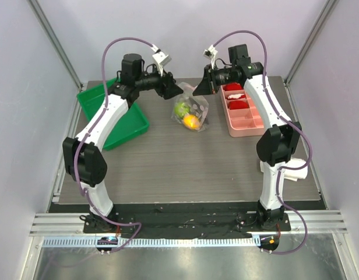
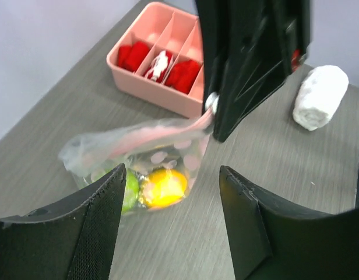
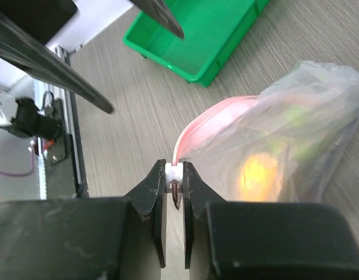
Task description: Open the zip-top bag and remove the fake food
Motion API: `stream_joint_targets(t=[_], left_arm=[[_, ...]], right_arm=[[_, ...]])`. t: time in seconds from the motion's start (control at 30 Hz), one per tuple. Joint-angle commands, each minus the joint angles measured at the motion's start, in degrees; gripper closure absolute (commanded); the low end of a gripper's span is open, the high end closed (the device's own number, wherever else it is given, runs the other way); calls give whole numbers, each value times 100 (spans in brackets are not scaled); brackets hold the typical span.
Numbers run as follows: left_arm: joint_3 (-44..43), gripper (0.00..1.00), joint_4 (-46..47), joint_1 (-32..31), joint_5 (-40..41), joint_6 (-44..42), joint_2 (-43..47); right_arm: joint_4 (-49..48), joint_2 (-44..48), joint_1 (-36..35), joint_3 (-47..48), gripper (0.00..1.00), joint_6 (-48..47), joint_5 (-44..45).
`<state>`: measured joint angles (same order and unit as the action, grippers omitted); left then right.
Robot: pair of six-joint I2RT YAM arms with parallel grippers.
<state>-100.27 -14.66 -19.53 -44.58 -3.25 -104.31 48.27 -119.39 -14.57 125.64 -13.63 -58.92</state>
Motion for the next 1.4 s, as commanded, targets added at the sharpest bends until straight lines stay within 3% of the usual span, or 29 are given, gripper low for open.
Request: stream_joint_targets(t=[0.0,0.27,0.43,0.7,0.87,1.23,1.37], left_arm=[[-466,32,192,-68,-349,-88,-132],[-1257,38,-388,-227,-1017,-729,-1142],[-1426,45,-1145,-209,-1176,-1275,-1223],[-933,39,-714,-227,-1316,-1047,-783],[-1074,41,-671,-253,-1544,-836,-1047],[-354,43,419,-464,-1378,-616,-643],[33,55,1104,-508,-1317,-572,-476]], right_arm=[[685,91,-151,225,98,-616,152],[262,495,-240,-31,98,-377,-58],[253,601,-240,-31,98,-360,-111],[350,505,-213,-23,98,-439,-331],[209,584,-231,-5,98,-290,-550],[227,593,-239,39,98,-184,-586],[218,628,-248,48,98,-158,-560]])
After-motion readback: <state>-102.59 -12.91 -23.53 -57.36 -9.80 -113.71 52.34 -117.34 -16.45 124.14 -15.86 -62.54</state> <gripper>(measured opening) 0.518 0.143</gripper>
